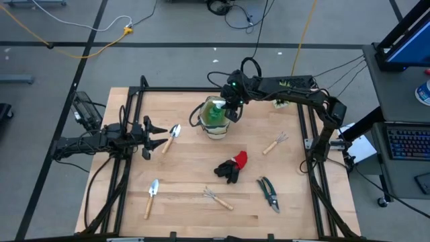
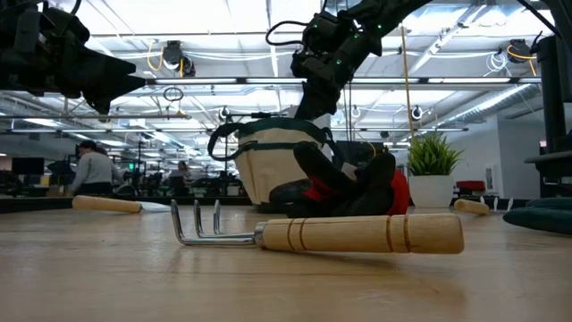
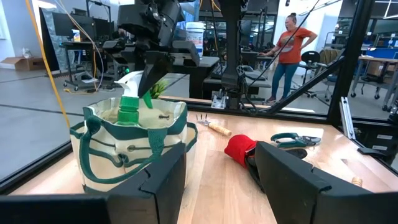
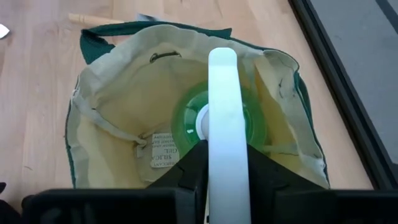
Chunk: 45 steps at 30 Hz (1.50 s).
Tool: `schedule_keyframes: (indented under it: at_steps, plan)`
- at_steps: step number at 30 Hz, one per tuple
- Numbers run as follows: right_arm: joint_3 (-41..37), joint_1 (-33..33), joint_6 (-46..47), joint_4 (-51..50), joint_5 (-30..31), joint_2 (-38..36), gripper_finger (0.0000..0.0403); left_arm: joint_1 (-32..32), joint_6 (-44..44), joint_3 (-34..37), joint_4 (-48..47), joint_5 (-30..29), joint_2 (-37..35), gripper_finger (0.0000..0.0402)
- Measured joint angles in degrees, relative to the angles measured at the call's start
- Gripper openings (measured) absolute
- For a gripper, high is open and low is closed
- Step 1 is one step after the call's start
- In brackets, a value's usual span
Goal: Pick & Place Garden tools in Gardening bag
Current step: Put the green and white spray bottle into the gardening bag, then put the red and black gloves into the gardening bag
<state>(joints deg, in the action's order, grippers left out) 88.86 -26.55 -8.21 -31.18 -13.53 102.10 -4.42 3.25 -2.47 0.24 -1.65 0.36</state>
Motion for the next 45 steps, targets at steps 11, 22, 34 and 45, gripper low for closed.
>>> schedule_keyframes:
  at_steps: [11, 22, 34, 45]
  plan:
    - [0.0, 0.0, 0.0, -0.2, 3.1, 0.0, 0.0089, 0.0, 0.0, 0.0, 0.0, 0.0, 0.0, 0.02]
    - [0.0, 0.0, 0.0, 2.9, 3.5, -0.3, 0.0115, 0.0, 0.0, 0.0, 0.0, 0.0, 0.0, 0.02]
    - [0.0, 4.2, -7.6, 4.3, 19.8, -7.2, 0.0119, 0.0, 0.1, 0.0, 0.0, 0.0, 0.0, 0.02]
    - [0.0, 12.5, -12.2, 4.6, 23.9, -18.7, 0.0114, 0.0, 2.0, 0.0, 0.0, 0.0, 0.0, 0.02]
